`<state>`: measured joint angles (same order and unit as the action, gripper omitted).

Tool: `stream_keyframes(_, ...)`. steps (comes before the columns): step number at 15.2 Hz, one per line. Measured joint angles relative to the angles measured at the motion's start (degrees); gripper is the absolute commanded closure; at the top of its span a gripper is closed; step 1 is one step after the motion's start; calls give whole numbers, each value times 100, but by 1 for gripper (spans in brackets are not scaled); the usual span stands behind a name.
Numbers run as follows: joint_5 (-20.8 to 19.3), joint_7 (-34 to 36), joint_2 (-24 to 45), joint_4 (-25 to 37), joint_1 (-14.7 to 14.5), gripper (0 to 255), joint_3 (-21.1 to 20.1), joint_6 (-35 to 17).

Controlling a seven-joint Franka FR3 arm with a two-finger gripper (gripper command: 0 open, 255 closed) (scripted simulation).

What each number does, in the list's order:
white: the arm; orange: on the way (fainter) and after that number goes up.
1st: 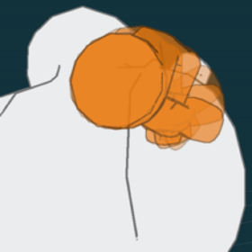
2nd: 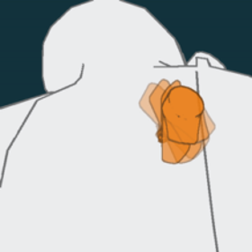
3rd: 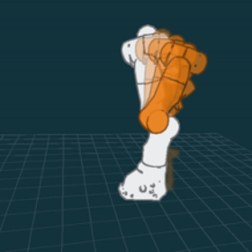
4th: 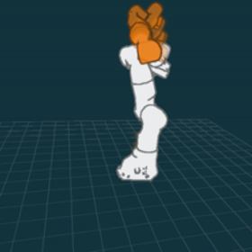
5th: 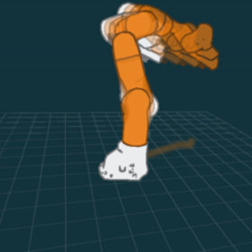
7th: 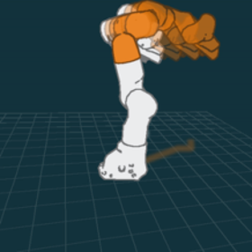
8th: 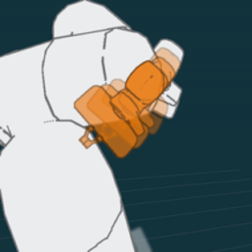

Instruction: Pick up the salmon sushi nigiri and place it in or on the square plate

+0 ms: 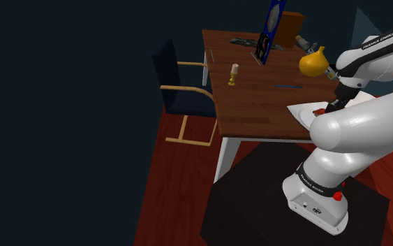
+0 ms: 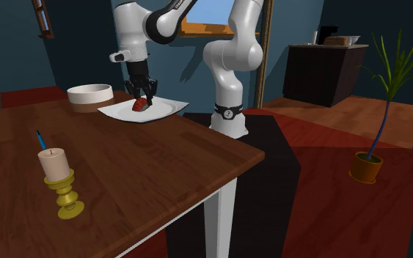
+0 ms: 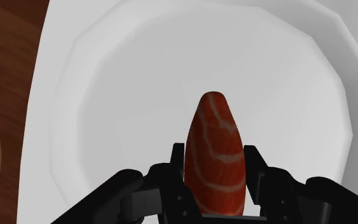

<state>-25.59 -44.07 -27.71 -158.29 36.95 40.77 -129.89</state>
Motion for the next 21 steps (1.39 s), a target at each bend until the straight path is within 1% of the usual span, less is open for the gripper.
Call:
stream_keyframes(3,0,-1,7,-1,-2,255,3,-7)
stream_keyframes(4,1,-1,7,-1,-2,0,4,-8)
stream_keyframes(10,1,-1,8,0,-2,0,4,-9)
stream_keyframes(11,17,-2,-63,56,5,0,-37,109)
stream_keyframes(14,91,29,-458,298,54,0,-280,737)
stream_keyframes(15,106,19,-518,358,63,0,-314,859)
stream_keyframes(21,129,29,-561,402,59,0,-355,955)
